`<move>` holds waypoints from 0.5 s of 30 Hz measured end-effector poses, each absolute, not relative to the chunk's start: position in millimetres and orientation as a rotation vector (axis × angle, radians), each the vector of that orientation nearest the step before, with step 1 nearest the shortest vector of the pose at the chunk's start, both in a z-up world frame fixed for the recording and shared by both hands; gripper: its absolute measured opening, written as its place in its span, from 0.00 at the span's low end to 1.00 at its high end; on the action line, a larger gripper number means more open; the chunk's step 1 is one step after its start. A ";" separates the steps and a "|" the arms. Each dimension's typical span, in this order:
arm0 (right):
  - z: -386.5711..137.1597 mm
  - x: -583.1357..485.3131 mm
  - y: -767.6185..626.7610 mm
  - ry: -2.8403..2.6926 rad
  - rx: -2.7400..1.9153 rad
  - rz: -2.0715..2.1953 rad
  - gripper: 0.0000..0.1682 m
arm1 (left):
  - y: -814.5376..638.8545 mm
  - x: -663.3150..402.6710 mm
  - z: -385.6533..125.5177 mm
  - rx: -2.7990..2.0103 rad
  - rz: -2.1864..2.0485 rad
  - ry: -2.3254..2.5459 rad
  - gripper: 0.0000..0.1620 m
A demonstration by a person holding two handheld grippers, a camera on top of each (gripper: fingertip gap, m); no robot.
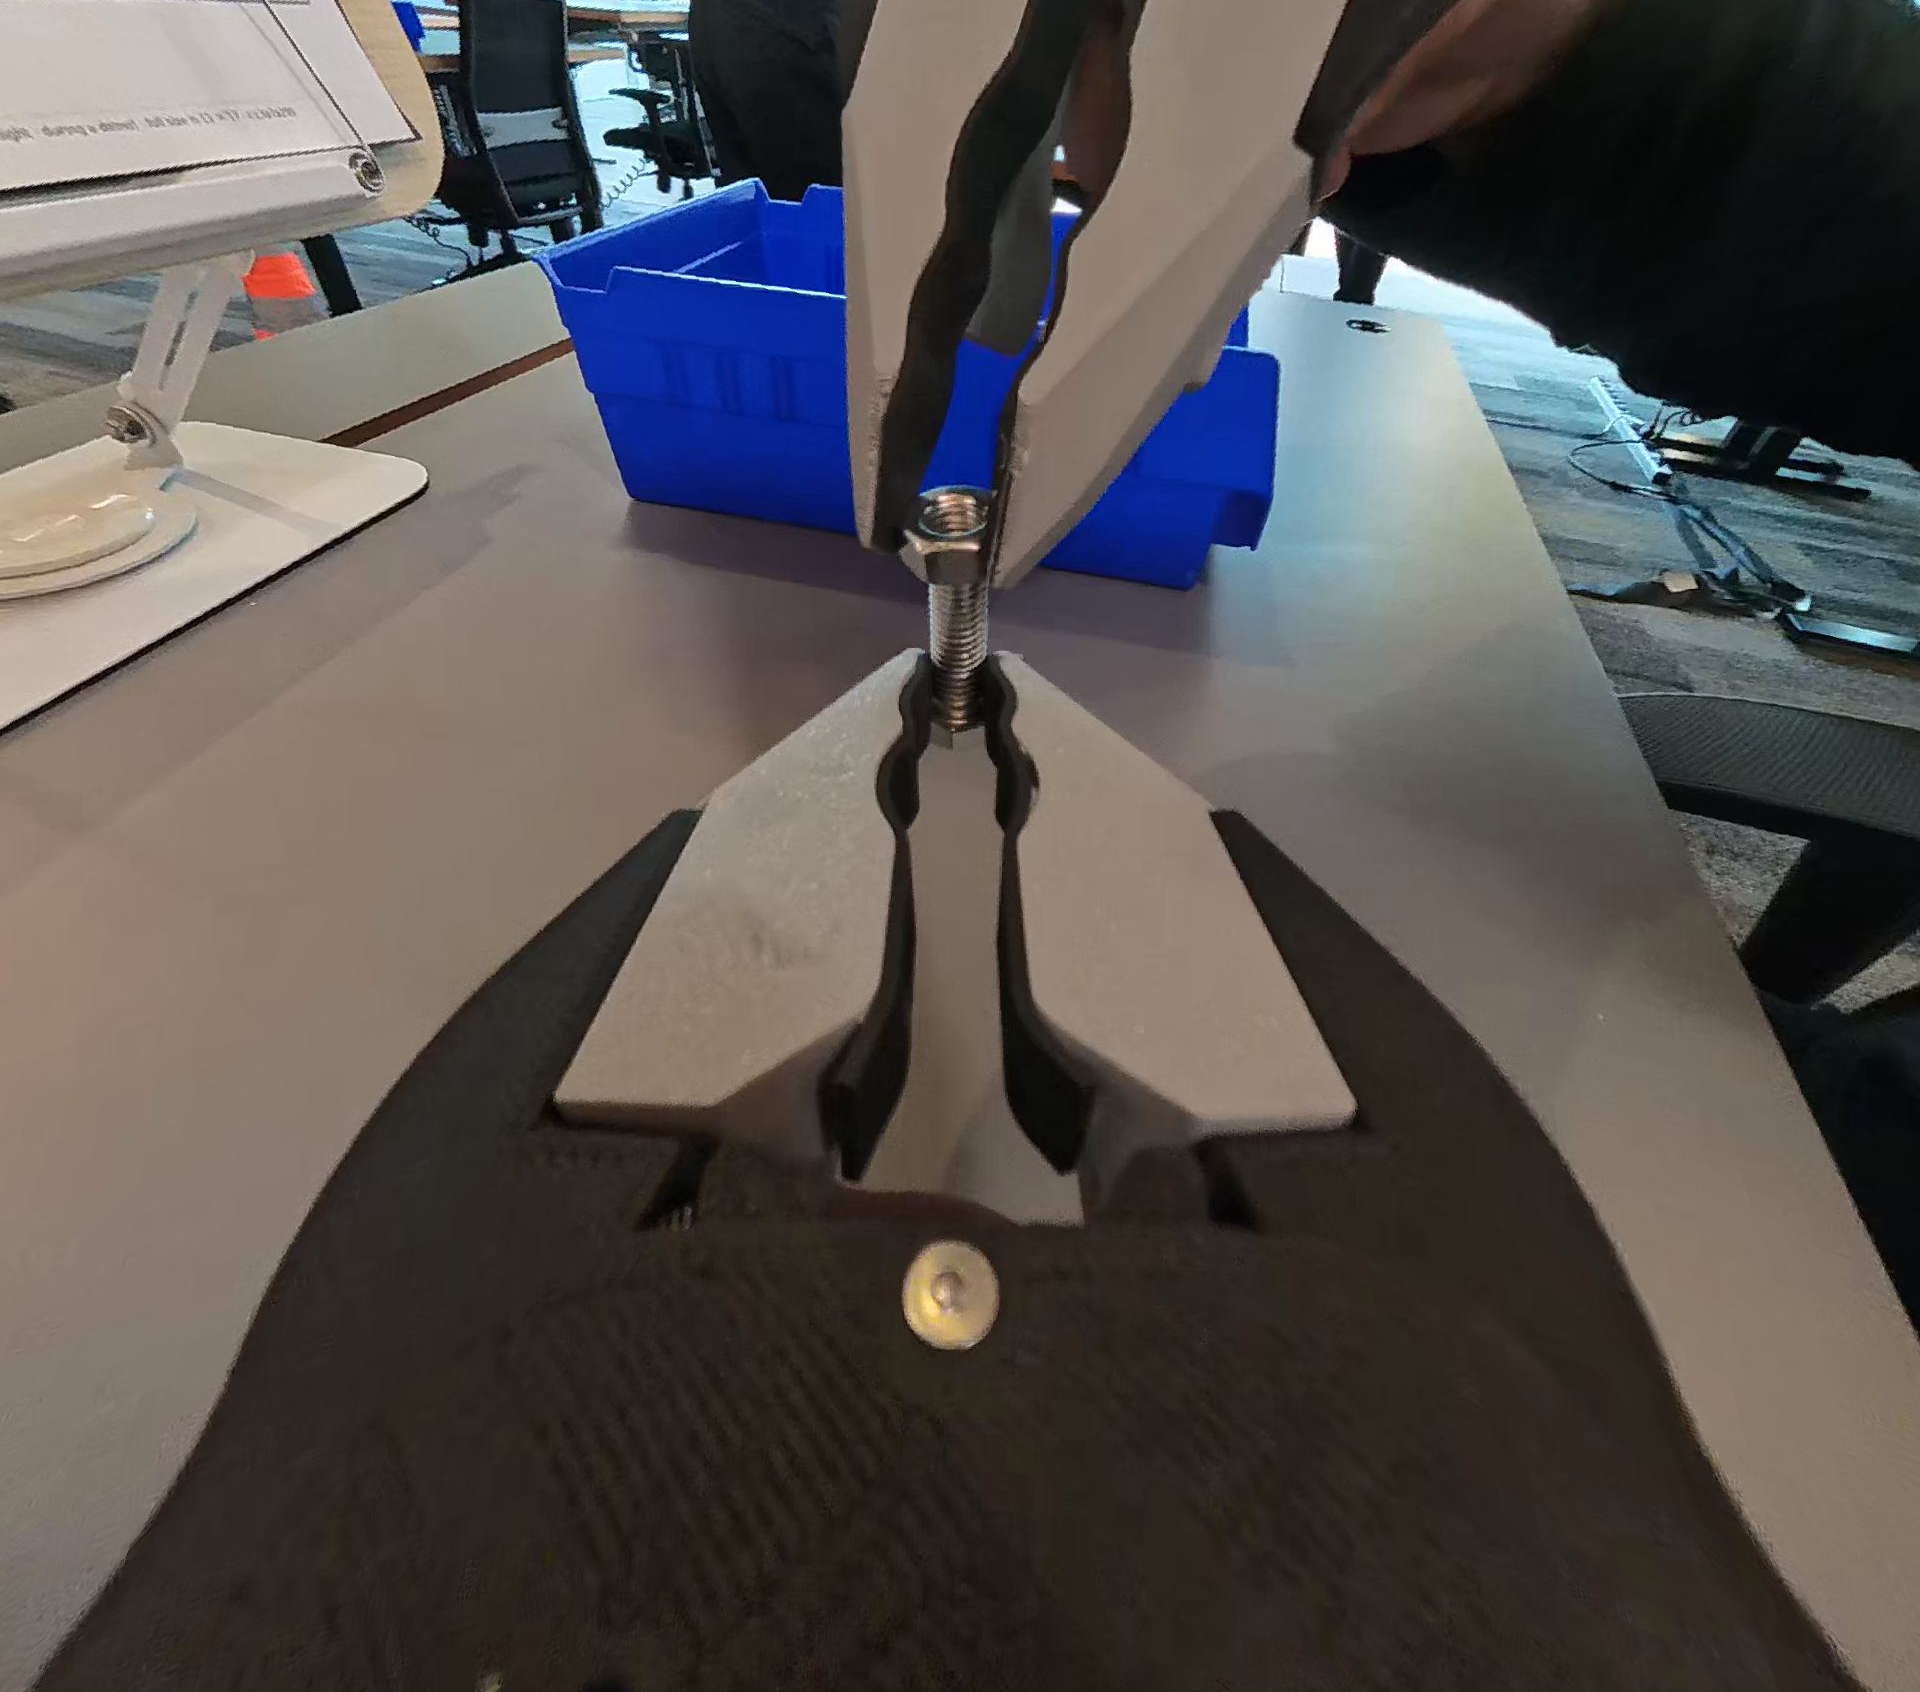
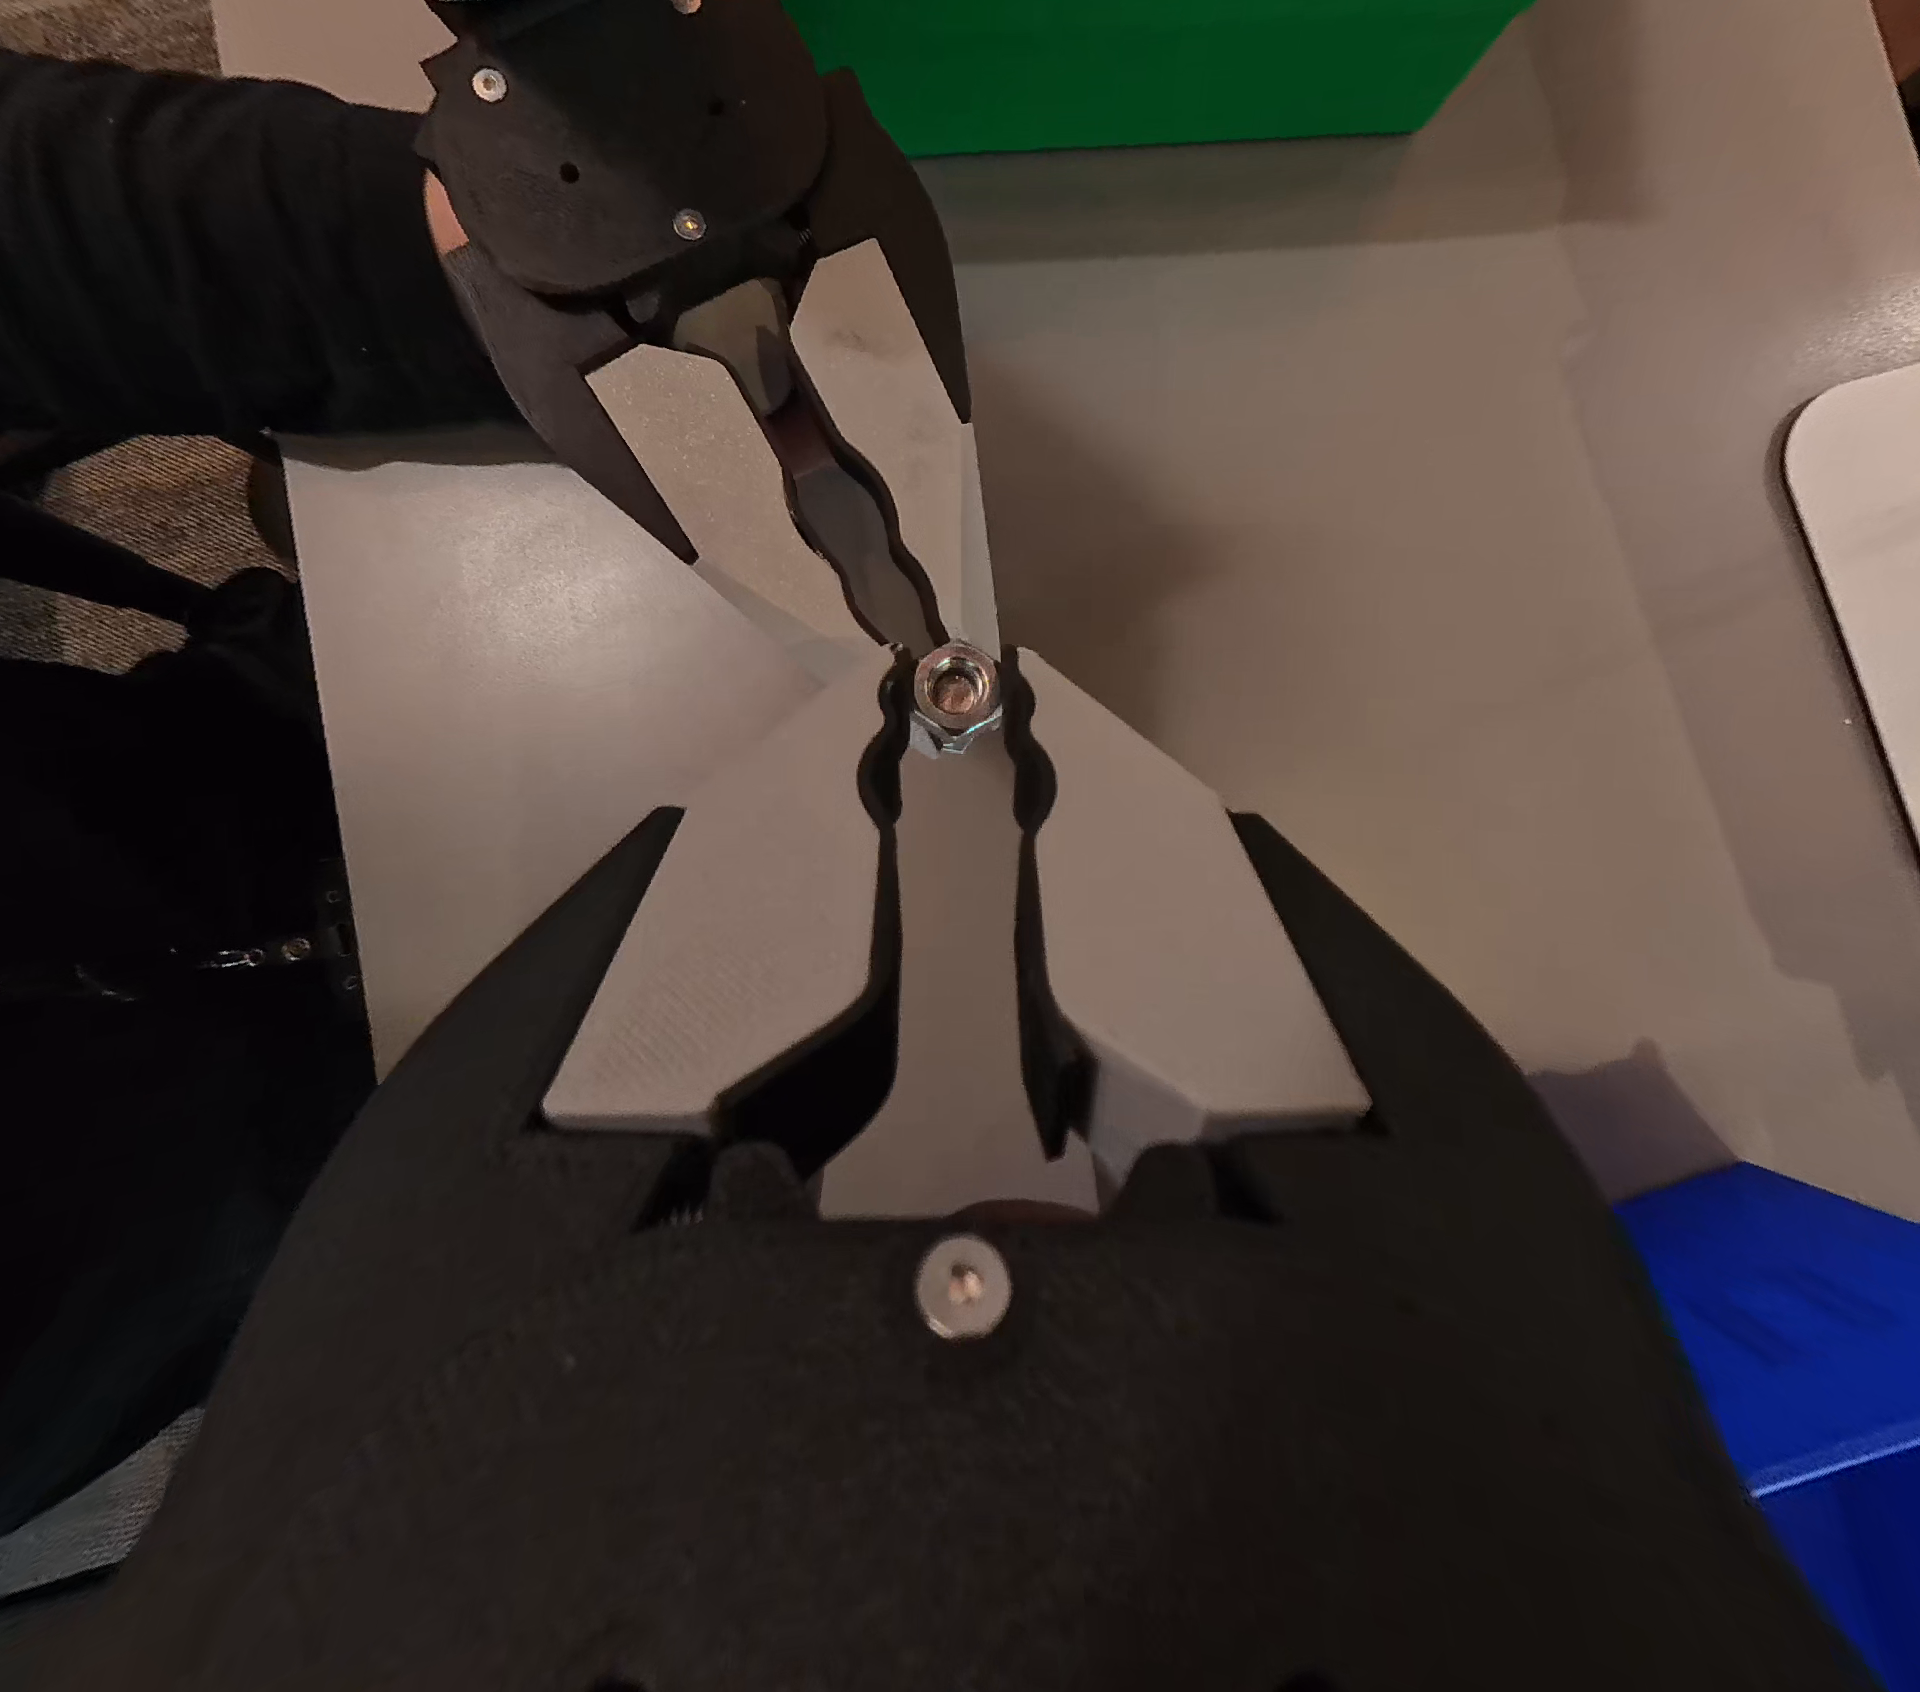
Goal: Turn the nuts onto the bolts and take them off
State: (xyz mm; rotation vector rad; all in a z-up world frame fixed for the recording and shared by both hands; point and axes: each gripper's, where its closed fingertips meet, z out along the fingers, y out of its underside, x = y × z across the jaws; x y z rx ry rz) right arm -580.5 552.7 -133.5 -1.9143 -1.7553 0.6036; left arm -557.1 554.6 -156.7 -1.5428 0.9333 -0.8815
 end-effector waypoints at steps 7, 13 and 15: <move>-132.1 -580.9 553.6 -1.752 -1.892 0.571 0.08 | 555.7 -557.8 -155.2 -1.533 -0.856 0.930 0.04; -132.1 -581.3 554.1 -1.740 -1.882 0.567 0.08 | 556.3 -558.2 -155.2 -1.534 -0.860 0.924 0.04; -130.7 -581.7 554.4 -1.730 -1.875 0.574 0.08 | 556.4 -558.5 -153.6 -1.529 -0.869 0.915 0.04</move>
